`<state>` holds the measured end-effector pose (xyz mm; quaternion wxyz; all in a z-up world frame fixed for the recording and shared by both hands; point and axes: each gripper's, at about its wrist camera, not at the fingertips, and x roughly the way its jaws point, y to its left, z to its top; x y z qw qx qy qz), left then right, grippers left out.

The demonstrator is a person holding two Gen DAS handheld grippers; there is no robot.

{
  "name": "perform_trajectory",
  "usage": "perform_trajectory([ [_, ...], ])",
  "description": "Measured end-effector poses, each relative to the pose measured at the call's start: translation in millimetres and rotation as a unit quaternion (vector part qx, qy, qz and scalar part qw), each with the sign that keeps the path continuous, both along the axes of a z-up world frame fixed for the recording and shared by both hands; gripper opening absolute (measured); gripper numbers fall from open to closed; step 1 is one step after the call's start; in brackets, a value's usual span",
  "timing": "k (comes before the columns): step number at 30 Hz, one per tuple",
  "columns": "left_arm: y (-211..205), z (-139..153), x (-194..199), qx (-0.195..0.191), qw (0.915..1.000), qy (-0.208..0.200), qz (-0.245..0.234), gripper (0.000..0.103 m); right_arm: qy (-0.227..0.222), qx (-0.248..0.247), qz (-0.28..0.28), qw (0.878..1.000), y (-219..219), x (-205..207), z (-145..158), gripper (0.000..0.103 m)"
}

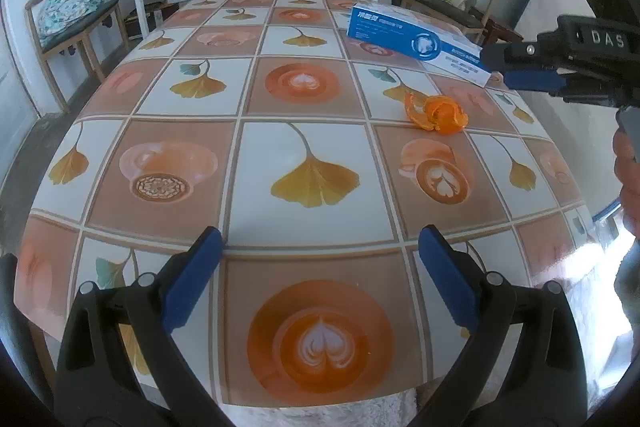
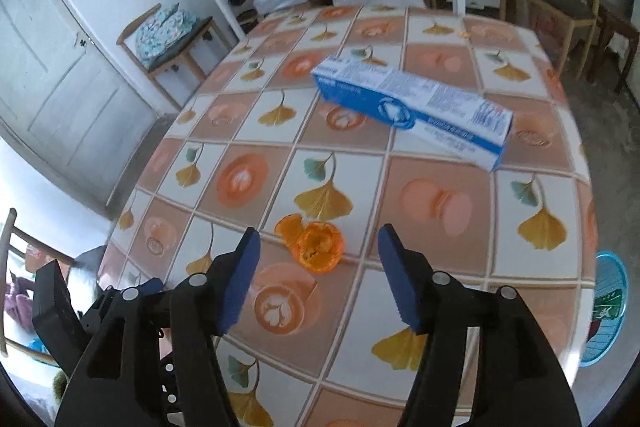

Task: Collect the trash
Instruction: 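Grasp the orange peels with the left gripper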

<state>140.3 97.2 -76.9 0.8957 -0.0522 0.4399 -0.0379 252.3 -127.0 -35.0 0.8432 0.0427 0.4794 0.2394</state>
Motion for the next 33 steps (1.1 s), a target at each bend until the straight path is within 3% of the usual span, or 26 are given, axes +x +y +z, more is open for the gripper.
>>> perform_trajectory([
  [6,0.4,-0.6,-7.4,-0.027,0.9993,-0.024,-0.002,0.095,-0.022,-0.008,-0.015,1.0,-3.6,-3.1,10.3,0.076],
  [11,-2.0,0.0,-6.0,-0.029,0.9993,-0.018,-0.012,0.095,-0.048,-0.016,-0.032,0.998,-5.8,-10.1,20.2,0.088],
  [23,4.2,1.1,-3.9,-0.058,0.9983,0.0,-0.006,0.095,-0.128,-0.079,-0.058,0.987,-1.3,-28.9,43.7,0.096],
  [28,10.3,1.4,-5.3,-0.099,0.9951,-0.002,-0.002,0.095,-0.146,-0.092,-0.077,0.982,-0.9,-33.8,52.2,0.096],
  [33,15.1,2.1,-4.4,-0.13,0.9915,0.002,-0.002,0.095,-0.195,-0.113,-0.108,0.968,-5.1,-43.5,59.4,0.096],
])
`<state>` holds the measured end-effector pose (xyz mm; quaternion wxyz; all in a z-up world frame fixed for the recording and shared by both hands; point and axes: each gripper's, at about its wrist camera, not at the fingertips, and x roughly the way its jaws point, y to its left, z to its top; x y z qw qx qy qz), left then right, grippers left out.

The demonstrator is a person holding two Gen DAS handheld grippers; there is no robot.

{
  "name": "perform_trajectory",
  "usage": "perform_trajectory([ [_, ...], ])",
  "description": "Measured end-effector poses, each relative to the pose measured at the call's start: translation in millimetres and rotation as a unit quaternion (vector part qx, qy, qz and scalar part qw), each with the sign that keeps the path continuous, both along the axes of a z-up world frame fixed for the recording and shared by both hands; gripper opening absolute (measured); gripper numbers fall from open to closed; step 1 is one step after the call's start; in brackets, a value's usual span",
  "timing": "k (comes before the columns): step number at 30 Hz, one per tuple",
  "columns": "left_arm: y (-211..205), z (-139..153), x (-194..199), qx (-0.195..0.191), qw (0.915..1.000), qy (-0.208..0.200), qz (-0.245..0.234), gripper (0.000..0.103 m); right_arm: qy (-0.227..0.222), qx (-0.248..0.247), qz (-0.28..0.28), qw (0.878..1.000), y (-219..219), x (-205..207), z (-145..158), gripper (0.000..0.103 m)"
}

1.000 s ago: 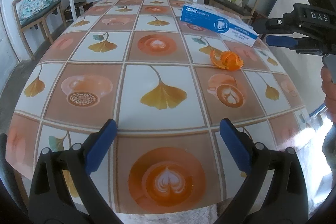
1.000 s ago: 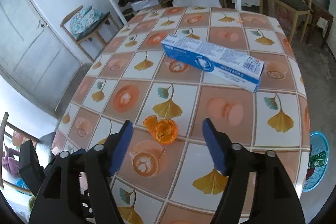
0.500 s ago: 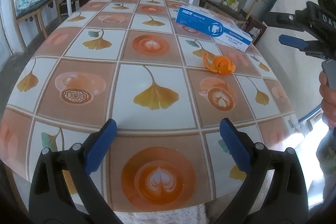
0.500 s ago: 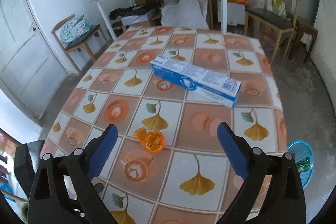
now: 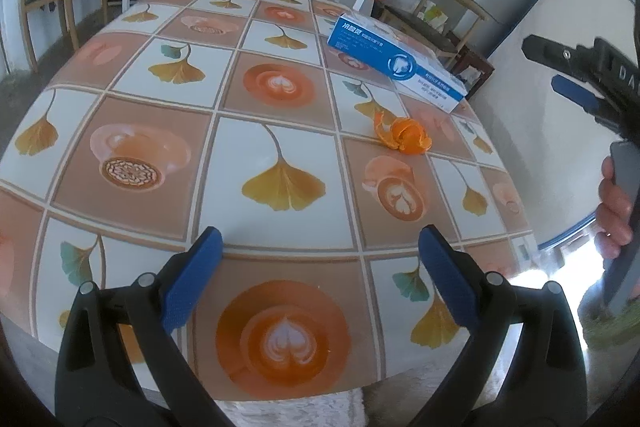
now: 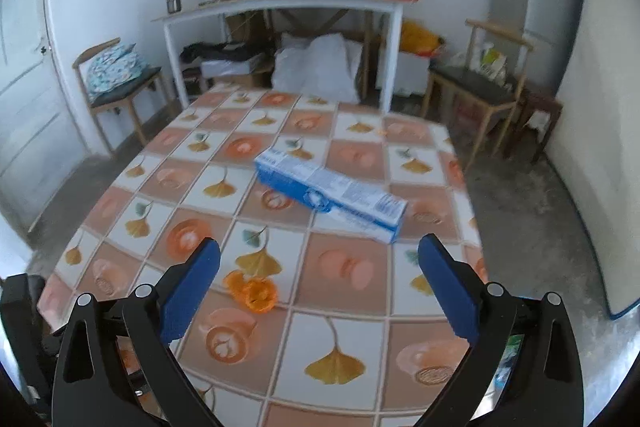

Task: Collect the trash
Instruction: 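Grasp the orange peels with the left gripper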

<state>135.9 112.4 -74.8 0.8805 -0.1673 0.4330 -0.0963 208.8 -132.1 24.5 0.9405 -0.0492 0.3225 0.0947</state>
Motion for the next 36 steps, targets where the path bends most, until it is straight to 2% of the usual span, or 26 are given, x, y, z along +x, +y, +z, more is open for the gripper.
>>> perform_trajectory([
  [5,3.1,-0.4,-1.1,-0.013,0.9999,-0.006,-0.008,0.095,-0.041,-0.032,-0.021,0.998,-3.6,-7.2,7.0,0.096],
  [10,-5.4,4.2,7.4,0.003,0.9996,-0.002,-0.029,0.094,-0.058,-0.012,-0.005,0.998,-15.2,-11.7,10.9,0.096],
  [16,-24.4,20.1,35.9,0.01,0.9977,-0.046,-0.048,0.094,-0.04,0.018,0.004,0.999,-28.7,-8.1,4.2,0.096],
  [22,-46.4,23.8,74.9,-0.001,0.9956,-0.052,-0.078,0.094,-0.029,0.034,-0.003,0.999,-44.1,-4.0,-3.2,0.096],
  [25,-65.0,18.7,90.4,0.025,0.994,-0.045,-0.097,0.094,-0.022,0.046,-0.011,0.999,-55.0,-0.6,-5.7,0.096],
  [28,-81.7,12.4,97.9,0.06,0.9913,-0.04,-0.11,0.081,-0.018,0.059,-0.018,0.998,-66.0,2.0,-7.4,0.096],
  [32,-96.1,-1.9,104.8,0.111,0.9874,-0.009,-0.113,0.062,-0.016,0.068,-0.028,0.997,-78.1,2.7,-8.8,0.096],
  [36,-102.5,-2.2,102.9,0.132,0.9849,-0.017,-0.112,0.056,-0.017,0.073,-0.033,0.997,-86.3,3.2,-9.7,0.096],
])
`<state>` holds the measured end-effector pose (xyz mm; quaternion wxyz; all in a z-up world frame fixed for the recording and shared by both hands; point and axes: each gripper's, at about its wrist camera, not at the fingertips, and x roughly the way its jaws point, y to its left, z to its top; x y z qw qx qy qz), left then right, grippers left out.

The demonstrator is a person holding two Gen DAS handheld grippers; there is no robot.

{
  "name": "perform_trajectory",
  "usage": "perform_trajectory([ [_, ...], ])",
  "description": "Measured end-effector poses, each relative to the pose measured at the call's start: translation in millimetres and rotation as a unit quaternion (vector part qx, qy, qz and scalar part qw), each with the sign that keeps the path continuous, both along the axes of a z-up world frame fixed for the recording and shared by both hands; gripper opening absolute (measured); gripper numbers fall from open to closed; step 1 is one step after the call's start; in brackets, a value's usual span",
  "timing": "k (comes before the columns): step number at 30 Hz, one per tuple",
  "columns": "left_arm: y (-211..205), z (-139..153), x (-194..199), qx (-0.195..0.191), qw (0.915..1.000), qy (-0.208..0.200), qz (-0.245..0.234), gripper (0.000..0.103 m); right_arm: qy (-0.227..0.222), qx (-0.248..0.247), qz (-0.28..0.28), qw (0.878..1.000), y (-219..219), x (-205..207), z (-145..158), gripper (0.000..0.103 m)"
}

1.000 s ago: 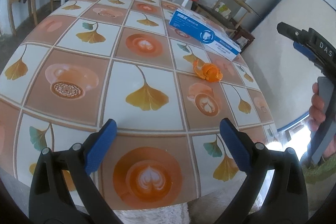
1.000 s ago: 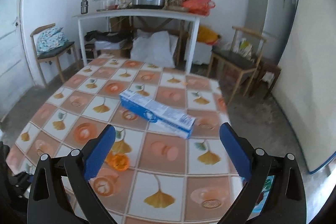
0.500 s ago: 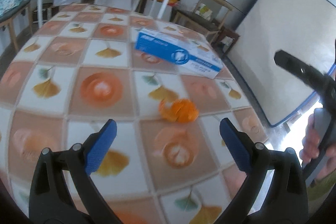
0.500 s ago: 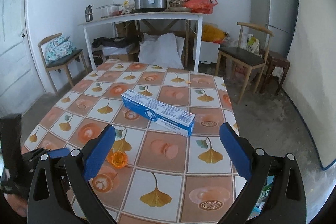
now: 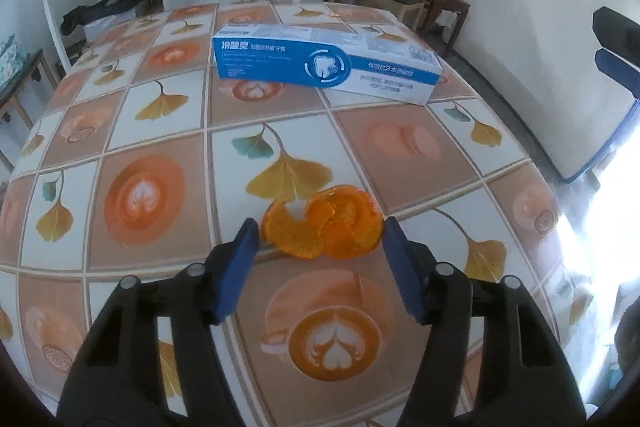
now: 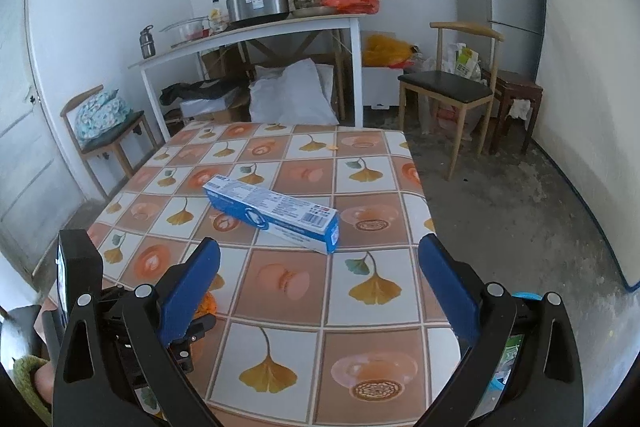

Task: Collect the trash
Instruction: 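Grasp the orange peels with the left gripper, then grasp the blue-and-white toothpaste box with the right gripper while the left gripper holds the peels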

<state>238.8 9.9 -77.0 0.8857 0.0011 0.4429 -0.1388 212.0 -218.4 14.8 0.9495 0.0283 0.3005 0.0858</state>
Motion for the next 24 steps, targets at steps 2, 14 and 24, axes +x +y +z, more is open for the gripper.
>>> perform_trajectory([
  [2,-3.3,0.3,-1.2,0.005,1.0,-0.003,-0.002,0.053,0.002,0.004,-0.003,1.0,-3.3,0.1,-0.4,0.096],
  [14,1.7,11.6,-3.5,-0.009,0.9997,-0.02,0.008,0.014,0.011,0.006,0.01,1.0,-0.9,1.7,-0.7,0.096],
  [24,39.0,14.7,-34.7,-0.04,0.9986,-0.004,0.035,0.013,0.054,-0.088,0.156,0.982,63.5,70.6,-24.1,0.096],
])
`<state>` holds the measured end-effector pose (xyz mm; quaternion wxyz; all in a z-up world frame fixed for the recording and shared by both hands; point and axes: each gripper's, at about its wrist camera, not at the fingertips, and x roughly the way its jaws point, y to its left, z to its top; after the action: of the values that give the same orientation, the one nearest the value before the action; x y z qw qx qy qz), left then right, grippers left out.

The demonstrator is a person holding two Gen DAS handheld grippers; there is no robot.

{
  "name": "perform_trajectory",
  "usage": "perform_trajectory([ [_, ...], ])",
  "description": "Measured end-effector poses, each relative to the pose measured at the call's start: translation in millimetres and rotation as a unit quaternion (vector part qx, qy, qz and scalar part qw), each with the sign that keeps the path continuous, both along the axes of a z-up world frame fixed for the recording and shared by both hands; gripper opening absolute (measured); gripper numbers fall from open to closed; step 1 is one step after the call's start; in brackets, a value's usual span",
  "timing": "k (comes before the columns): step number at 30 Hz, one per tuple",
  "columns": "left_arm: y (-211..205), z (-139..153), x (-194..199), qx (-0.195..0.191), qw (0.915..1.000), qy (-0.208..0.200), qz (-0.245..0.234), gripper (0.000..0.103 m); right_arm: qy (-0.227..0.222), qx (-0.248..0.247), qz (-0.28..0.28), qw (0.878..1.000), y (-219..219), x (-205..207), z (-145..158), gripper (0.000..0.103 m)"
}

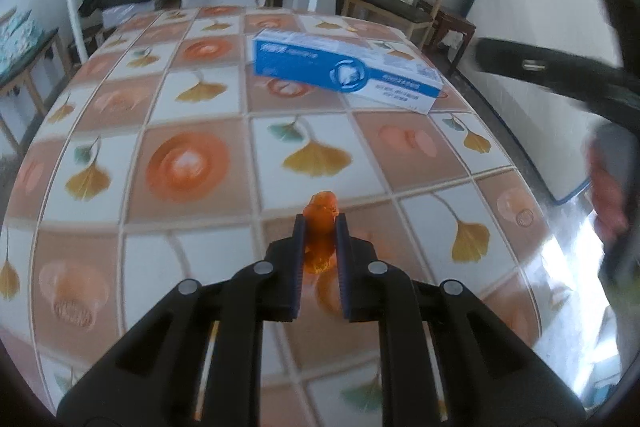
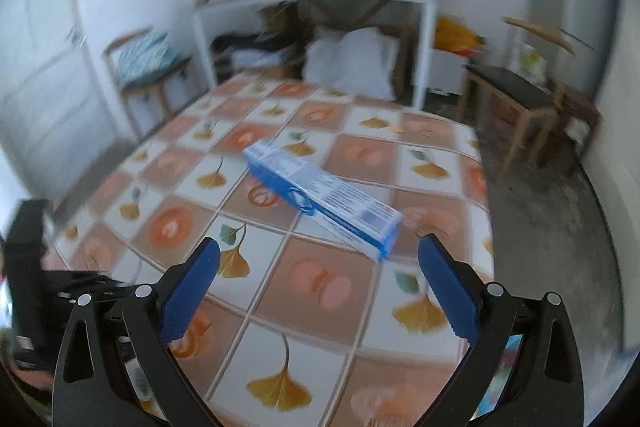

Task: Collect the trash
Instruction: 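Grasp the blue-and-white toothpaste box with the right gripper while the left gripper holds the peels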

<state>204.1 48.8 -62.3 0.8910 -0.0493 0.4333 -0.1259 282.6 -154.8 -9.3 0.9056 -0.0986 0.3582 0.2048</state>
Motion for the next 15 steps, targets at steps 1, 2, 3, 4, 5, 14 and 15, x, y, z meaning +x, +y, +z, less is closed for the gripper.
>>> perform_trajectory([
  [1,3.6,-0.4,-3.9,-0.001,1.0,0.001,0.004,0.013,-0.002,-0.014,0.014,1.0,7.5,6.8,-3.4,0.096],
  [2,9.3,-0.7,-9.6,-0.002,0.9999,0.001,0.01,0.013,-0.002,-0.036,0.038,0.999,19.5,20.3,-8.8,0.096],
  [3,13.5,-1.3,-13.0,-0.003,0.9999,0.002,0.014,0.013,0.0,-0.053,0.05,0.997,28.4,32.1,-14.0,0.096],
  [4,18.3,-2.3,-17.5,-0.005,0.9998,0.005,0.018,0.013,0.006,-0.061,0.058,0.996,33.2,40.8,-18.7,0.096],
  [5,21.0,-3.1,-21.0,-0.008,0.9997,0.007,0.02,0.013,0.025,-0.067,0.065,0.995,40.4,57.8,-26.4,0.096],
  [14,37.7,-3.6,-34.3,-0.016,0.9993,0.008,0.032,0.013,0.15,-0.06,0.051,0.986,53.9,140.7,-61.4,0.096],
  [15,37.7,-3.3,-33.7,-0.016,0.9993,0.008,0.032,0.013,0.167,-0.058,0.05,0.983,53.9,142.2,-65.1,0.096],
])
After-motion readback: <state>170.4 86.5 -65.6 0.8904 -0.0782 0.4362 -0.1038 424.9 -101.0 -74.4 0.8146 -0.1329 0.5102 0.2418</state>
